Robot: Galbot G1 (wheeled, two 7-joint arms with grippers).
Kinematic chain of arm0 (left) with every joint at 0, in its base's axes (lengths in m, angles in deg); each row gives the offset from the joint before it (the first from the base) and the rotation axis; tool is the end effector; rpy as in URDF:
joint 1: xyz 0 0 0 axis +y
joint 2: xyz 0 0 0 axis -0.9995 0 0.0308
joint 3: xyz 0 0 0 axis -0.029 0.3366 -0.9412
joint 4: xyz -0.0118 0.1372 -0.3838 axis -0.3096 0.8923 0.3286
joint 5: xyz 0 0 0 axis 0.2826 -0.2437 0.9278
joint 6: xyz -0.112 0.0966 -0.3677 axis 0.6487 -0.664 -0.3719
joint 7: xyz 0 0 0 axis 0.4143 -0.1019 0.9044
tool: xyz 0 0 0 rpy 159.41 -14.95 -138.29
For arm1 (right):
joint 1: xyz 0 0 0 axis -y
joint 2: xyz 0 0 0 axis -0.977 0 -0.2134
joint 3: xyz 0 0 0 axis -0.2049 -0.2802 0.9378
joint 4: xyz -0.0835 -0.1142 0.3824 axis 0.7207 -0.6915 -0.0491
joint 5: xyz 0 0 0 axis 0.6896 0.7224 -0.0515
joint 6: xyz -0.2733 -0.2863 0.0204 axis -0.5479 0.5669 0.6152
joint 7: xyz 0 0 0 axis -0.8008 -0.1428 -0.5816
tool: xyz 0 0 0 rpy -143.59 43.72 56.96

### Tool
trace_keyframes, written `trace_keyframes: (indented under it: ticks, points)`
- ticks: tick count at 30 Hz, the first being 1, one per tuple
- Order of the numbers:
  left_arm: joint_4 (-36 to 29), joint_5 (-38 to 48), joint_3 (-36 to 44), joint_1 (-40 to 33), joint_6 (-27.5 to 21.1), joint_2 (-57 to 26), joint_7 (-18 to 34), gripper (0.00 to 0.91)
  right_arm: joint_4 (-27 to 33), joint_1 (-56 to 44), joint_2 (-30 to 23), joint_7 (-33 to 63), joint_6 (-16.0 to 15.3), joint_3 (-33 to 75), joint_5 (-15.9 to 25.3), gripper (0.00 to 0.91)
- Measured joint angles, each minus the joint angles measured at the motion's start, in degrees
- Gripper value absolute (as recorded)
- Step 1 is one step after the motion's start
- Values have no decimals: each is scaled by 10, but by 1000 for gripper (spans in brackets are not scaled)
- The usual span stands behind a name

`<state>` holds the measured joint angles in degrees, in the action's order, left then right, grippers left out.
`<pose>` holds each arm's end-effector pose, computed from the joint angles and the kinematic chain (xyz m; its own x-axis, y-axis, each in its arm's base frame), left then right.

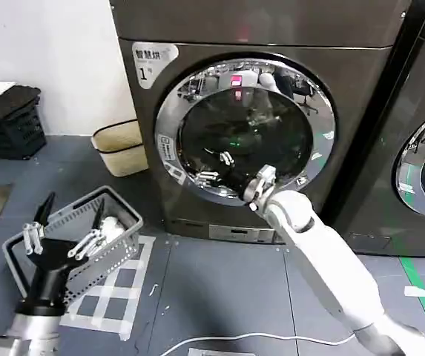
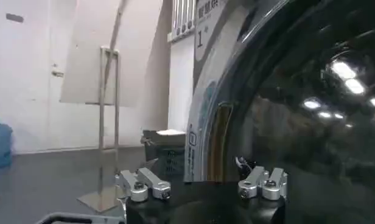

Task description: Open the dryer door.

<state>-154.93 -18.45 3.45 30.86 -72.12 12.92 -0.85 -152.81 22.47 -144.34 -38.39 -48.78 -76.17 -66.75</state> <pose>0.1567 0.0797 -0.2169 -0.9152 0.0912 -0.3925 0.0059 0.9770 0.2132 0.5493 0.0543 -0.2046 -0.6321 -0.7700 -0.0872 -0.7665 0.6378 -0.0757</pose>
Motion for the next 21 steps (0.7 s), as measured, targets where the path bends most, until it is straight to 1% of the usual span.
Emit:
trace_keyframes:
  ticks: [9,21]
  points:
    - [1,0,0,1,2,0,-1,907,28,17,-20,3,-1,-8,4,907]
    - [1,1,-1,2,4,1,-1,907,58,36,-42,20,0,-23,21,907]
